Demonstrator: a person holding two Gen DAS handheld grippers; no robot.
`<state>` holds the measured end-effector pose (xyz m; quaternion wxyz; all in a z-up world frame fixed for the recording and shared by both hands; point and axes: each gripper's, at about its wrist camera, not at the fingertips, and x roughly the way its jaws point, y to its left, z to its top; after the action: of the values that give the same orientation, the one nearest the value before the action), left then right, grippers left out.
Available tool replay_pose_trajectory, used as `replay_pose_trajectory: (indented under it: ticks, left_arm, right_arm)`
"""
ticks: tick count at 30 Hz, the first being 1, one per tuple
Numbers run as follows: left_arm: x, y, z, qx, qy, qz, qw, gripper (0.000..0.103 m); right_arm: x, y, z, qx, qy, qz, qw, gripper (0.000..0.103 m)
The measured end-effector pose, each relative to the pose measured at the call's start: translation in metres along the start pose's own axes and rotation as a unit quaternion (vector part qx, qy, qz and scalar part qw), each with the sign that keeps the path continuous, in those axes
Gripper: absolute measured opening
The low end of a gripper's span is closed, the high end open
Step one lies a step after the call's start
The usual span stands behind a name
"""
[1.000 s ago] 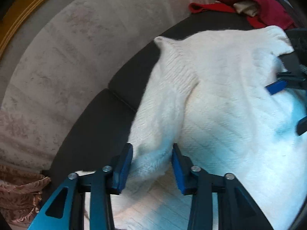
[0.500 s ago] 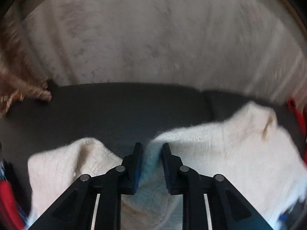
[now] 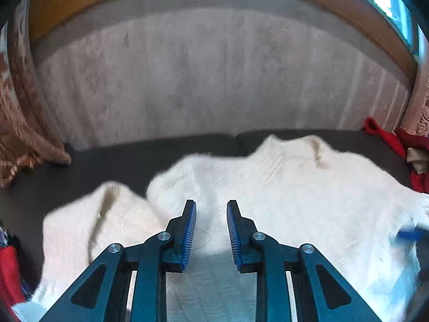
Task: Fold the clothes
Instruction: 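Pull the sweater flat across the bench with the left tool, then release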
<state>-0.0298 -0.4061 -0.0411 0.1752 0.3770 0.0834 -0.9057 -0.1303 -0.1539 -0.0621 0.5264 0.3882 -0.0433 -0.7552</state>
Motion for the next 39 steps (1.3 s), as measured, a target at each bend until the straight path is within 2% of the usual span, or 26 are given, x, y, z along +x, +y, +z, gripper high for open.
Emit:
replay_pose_trajectory:
  ticks: [4,8,12,13,14,16,20,24,28,31,33,35,37,39]
  left_arm:
    - [0.004,0.008,0.003,-0.026,0.003,-0.012,0.9996,0.023]
    - [0.023,0.023,-0.004,-0.051,0.03,0.015,0.9982,0.023]
    - [0.02,0.033,-0.02,-0.07,0.016,0.039,0.9966,0.026]
    - [0.017,0.035,-0.023,-0.077,0.013,0.051,0.9957,0.026]
    - [0.016,0.038,-0.025,-0.084,0.011,0.059,0.9946,0.026]
    - [0.014,0.048,-0.028,-0.108,0.011,0.07,0.9916,0.026]
    - [0.012,0.063,-0.029,-0.126,0.015,0.101,0.9868,0.026]
    - [0.012,0.065,-0.032,-0.118,0.021,0.119,0.9856,0.026]
    - [0.015,0.051,-0.03,-0.076,0.033,0.145,0.986,0.028]
    - [0.015,0.048,-0.019,-0.052,0.036,0.139,0.9883,0.028]
    - [0.007,0.054,-0.012,-0.063,0.026,0.13,0.9892,0.028]
    - [-0.019,0.057,-0.011,-0.089,-0.003,0.116,0.9892,0.028]
    - [-0.042,0.058,-0.016,-0.118,-0.021,0.088,0.989,0.028]
    - [-0.062,0.051,-0.03,-0.126,-0.03,0.066,0.9894,0.028]
  right_arm:
    - [0.026,0.002,0.044,-0.054,0.007,-0.026,0.998,0.101]
    - [0.081,-0.017,0.073,-0.069,0.071,-0.061,0.993,0.093]
    - [0.132,-0.046,0.083,-0.056,0.128,-0.114,0.984,0.091]
    - [0.138,-0.049,0.083,-0.065,0.116,-0.12,0.984,0.093]
    - [0.142,-0.048,0.083,-0.075,0.106,-0.117,0.985,0.098]
    - [0.154,-0.041,0.085,-0.091,0.104,-0.114,0.984,0.103]
    - [0.176,-0.019,0.085,-0.154,0.114,-0.127,0.973,0.103]
    - [0.182,-0.022,0.091,-0.157,0.108,-0.103,0.976,0.103]
    - [0.171,-0.032,0.096,-0.123,0.092,-0.073,0.986,0.103]
    - [0.16,-0.027,0.096,-0.125,0.099,-0.092,0.983,0.103]
    - [0.135,-0.018,0.093,-0.13,0.087,-0.086,0.984,0.103]
    - [0.109,-0.009,0.085,-0.131,0.072,-0.067,0.987,0.103]
    - [0.079,-0.006,0.068,-0.115,0.067,-0.042,0.99,0.103]
    - [0.051,-0.007,0.045,-0.106,0.069,-0.04,0.991,0.103]
